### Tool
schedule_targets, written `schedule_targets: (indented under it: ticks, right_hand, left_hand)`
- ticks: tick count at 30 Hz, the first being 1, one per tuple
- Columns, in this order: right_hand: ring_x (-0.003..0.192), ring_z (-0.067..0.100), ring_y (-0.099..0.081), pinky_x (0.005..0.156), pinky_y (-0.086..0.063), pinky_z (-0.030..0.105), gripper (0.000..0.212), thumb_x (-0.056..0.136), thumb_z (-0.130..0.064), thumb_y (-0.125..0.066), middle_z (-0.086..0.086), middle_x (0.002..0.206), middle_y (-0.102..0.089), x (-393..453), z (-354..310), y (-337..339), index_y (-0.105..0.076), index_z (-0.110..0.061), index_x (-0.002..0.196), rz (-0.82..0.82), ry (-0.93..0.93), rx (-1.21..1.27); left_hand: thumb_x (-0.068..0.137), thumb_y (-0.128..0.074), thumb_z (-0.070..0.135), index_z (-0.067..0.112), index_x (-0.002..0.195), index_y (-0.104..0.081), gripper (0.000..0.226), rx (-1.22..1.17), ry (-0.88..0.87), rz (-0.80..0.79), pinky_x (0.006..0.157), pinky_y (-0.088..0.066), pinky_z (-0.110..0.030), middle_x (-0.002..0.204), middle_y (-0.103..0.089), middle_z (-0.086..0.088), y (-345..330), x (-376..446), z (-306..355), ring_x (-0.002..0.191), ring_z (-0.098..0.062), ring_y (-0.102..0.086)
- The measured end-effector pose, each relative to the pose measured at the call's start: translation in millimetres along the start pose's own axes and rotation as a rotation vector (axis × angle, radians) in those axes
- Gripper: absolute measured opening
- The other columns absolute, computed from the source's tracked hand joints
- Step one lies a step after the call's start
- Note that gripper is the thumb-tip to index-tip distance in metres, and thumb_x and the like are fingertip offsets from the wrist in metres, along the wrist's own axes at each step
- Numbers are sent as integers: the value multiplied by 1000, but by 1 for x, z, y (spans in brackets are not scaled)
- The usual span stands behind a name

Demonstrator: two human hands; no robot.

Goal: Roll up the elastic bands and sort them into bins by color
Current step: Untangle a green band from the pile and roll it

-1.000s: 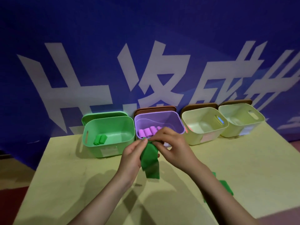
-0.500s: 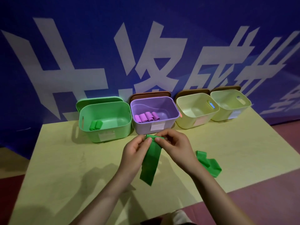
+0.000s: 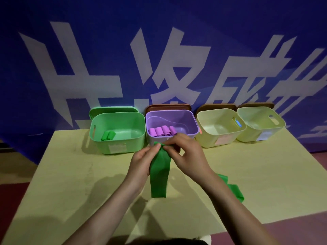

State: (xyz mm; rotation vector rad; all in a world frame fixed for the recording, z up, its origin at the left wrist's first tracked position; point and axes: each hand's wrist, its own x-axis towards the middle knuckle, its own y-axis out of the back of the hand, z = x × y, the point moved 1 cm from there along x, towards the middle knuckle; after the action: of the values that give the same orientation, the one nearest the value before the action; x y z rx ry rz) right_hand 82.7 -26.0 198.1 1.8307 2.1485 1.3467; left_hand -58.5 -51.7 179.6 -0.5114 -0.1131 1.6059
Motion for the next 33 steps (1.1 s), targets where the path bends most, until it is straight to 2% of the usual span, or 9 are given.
schedule_targets:
  ticks: [5,8,11,14,17,23,27,30,33]
  right_hand:
    - [74,8,-53,67,-48,27,8,87,-10,-65,0,82,-62,11,21,12,-71,-8,93,-73,149,-47]
    - [80,11,-58,73,-50,33,16,88,-20,-63,-1,86,-65,21,31,15,-74,-10,95,-90,121,-4]
    - [86,9,-61,80,-49,27,24,90,-25,-58,-3,90,-68,30,34,21,-75,-9,97,-108,72,102]
    - [89,4,-62,83,-49,22,23,92,-24,-59,-6,92,-70,32,34,19,-74,-10,101,-95,-76,239]
    - [76,1,-59,75,-51,22,19,88,-13,-68,-6,83,-68,26,34,10,-72,-15,106,-72,-324,429]
    - [69,9,-52,67,-44,23,13,87,-6,-66,-3,74,-64,14,26,-5,-68,-17,82,-30,-386,515]
    - [70,9,-52,67,-44,25,14,86,-15,-64,-10,75,-62,17,19,-13,-63,-27,79,-16,-322,471]
    - [69,7,-52,64,-42,21,5,85,-17,-62,-5,75,-60,22,17,-18,-64,-16,80,-1,-165,295]
    - [68,-1,-48,64,-38,13,5,85,-13,-64,-8,74,-55,29,15,-20,-65,-10,82,-18,-22,157]
  left_hand:
    - [78,-62,31,7,97,-71,32,-34,-30,16,84,-43,-45,87,-67,-17,-13,10,3,83,-28,-59]
    - [75,-63,31,11,90,-73,27,-18,-71,26,90,-43,-49,86,-69,-13,-18,20,2,83,-26,-59]
    - [76,-63,31,12,94,-72,28,-25,-90,47,92,-44,-47,94,-70,-13,-23,25,4,88,-25,-61]
    - [89,-58,22,16,90,-72,15,50,-149,52,86,-44,-39,95,-71,-11,-23,29,6,90,-21,-61]
    - [94,-53,12,10,85,-66,17,184,-240,38,74,-44,-31,83,-65,-9,-22,31,5,80,-17,-57]
    - [95,-53,8,13,69,-51,26,389,-336,88,51,-32,-20,55,-47,9,-16,21,1,55,-4,-40]
    - [93,-56,17,-2,72,-49,29,288,-259,139,58,-31,-30,65,-44,-9,-9,16,2,62,-17,-40]
    - [92,-60,25,-8,84,-58,34,203,-172,116,69,-37,-34,75,-55,-14,0,18,5,73,-20,-49]
    - [75,-69,41,-7,87,-59,51,129,-137,98,76,-36,-39,83,-57,-16,7,21,11,81,-23,-50]
